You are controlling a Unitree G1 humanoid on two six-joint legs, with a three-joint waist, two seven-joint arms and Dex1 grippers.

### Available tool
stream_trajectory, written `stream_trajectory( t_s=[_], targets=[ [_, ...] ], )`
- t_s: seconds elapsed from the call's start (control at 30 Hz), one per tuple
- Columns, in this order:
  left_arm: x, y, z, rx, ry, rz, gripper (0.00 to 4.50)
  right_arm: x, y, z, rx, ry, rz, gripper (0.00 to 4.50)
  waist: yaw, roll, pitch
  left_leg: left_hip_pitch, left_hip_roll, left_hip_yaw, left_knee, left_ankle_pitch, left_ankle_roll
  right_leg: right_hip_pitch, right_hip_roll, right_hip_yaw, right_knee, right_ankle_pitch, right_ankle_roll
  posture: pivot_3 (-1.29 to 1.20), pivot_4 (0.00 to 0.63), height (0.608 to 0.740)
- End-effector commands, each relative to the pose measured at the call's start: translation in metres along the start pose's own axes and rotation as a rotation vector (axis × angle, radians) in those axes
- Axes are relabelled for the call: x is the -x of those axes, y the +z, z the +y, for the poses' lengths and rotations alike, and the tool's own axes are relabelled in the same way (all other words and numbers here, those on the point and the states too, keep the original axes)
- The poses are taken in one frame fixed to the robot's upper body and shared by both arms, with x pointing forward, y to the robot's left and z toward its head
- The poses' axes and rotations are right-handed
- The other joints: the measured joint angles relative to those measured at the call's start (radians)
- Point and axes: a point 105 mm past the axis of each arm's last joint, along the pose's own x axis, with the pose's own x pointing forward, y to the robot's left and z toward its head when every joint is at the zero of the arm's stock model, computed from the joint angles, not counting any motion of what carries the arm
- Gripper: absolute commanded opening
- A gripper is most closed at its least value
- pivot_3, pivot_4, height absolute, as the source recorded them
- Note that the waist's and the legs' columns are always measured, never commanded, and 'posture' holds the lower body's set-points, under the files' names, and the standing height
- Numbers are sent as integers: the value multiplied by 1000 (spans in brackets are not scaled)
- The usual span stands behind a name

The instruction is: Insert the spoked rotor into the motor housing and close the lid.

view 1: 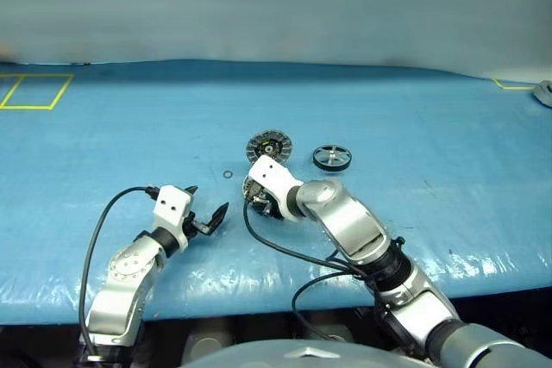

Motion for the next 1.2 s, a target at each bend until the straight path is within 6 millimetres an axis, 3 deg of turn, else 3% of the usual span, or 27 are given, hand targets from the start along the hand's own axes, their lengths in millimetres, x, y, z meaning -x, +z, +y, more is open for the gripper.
stream_trajectory(
  t_s=[0.03, 0.17, 0.4, 0.63, 0.77, 0.97, 1.07, 1.2],
  targets=[
    [2, 15, 0, -26, -10, -48, 4500, -7, -28, 22, -88, 72, 105, 1773, 0, 0, 0, 0, 0, 0, 0, 0, 0, 0, 0, 0, 0, 0, 0, 0, 150, 740],
    [-1, 15, -1, -22, -18, -47, 4500, -2, -16, 14, -113, -13, 36, 1773, 1, 1, 0, -2, 0, -1, -1, 0, 0, -1, 0, -1, -1, 0, -1, 0, 150, 740],
    [-4, 17, -3, -21, -29, -50, 4500, 17, 9, 7, -128, -81, -41, 4005, 4, 3, 4, -6, 0, -1, -1, 0, 0, -4, 1, -1, -1, -1, -1, 0, 150, 740],
    [-3, 19, -1, 0, -27, -67, 4500, 48, 39, 9, -147, -81, -182, 4005, 4, 3, 5, -21, -2, -1, 1, 0, 0, -14, 2, -1, 0, 5, 8, 0, 150, 740],
    [-5, 25, 12, 56, 29, -128, 4500, 78, 62, 19, -206, 68, -510, 4005, 5, 3, 6, -21, -1, -2, 0, 0, 0, -14, 3, -2, -1, 4, 8, 0, 150, 740],
    [-17, 21, 30, 0, 43, -91, 4500, 88, 26, 3, -162, -37, -691, 4005, 11, 4, 8, -21, -7, -5, 1, 0, 1, -11, 3, 1, -1, 1, 14, 0, 150, 740],
    [-31, 29, 32, 30, -14, -169, 4500, 79, -12, -11, -166, -141, -690, 4005, 11, 3, 9, -20, -9, -4, 2, 0, 2, -11, 3, 2, -1, 2, 16, 0, 150, 740],
    [-52, 23, 30, 18, -114, -100, 4500, 69, -49, -17, -181, -235, -678, 4005, 10, 2, 10, -19, -9, -4, 3, 0, 2, -9, 4, 2, -1, -1, 18, 0, 150, 740]
  ],
)
